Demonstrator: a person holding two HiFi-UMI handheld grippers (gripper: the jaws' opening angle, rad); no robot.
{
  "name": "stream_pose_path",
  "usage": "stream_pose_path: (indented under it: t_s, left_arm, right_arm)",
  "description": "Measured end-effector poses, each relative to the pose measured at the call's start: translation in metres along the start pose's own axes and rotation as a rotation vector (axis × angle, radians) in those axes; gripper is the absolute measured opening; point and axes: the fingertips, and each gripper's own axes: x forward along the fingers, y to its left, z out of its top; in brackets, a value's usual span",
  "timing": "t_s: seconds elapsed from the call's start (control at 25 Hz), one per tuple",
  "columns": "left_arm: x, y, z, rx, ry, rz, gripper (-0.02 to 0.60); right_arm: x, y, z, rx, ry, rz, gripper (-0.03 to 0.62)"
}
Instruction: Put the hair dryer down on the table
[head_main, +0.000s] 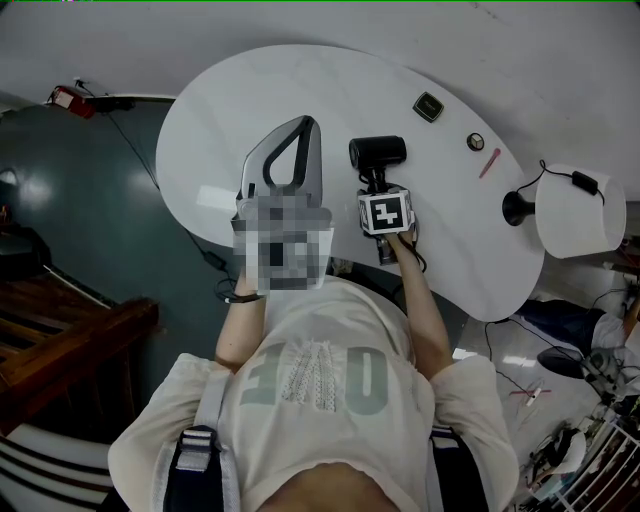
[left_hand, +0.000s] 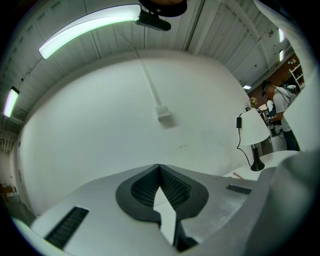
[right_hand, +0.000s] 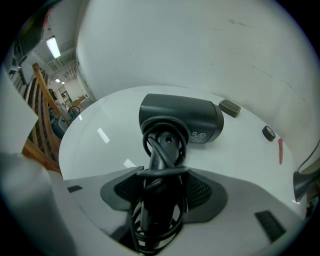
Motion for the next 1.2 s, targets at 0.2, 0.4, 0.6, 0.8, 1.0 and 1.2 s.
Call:
stream_pose_path:
  t_s: [0.2, 0.4, 0.6, 0.8, 1.0, 1.2]
  left_arm:
    - [0.000, 0.000, 0.004, 0.003, -0.010, 0.000, 0.006]
    - [-0.001, 0.000, 0.008, 0.013, -0.013, -0.003, 0.006]
    - [-0.001, 0.001, 0.010, 0.014, -0.024, 0.000, 0.006]
    - [-0.001, 0.001, 0.013, 0.014, -0.031, 0.004, 0.006]
    - [-0.001, 0.001, 0.018, 0.021, -0.036, -0.001, 0.006]
    - [-0.001, -0.001, 0.028, 0.025, -0.056, -0.011, 0.006]
  right_arm:
    - [0.000, 0.004, -0.001, -0.010, 0.014, 0.021, 0.253]
    - [-0.004, 0.007, 0.005, -0.040, -0.008, -0.002, 0.308]
    - [-0.010, -0.001, 0.013, -0.023, -0.046, -0.028, 0.308]
    - [-0.030, -0.009, 0.038, 0.000, -0.125, -0.033, 0.308]
    - [-0.082, -0.014, 0.097, 0.004, -0.326, -0.056, 0.307]
    - [-0.191, -0.021, 0.173, 0.077, -0.723, -0.093, 0.283]
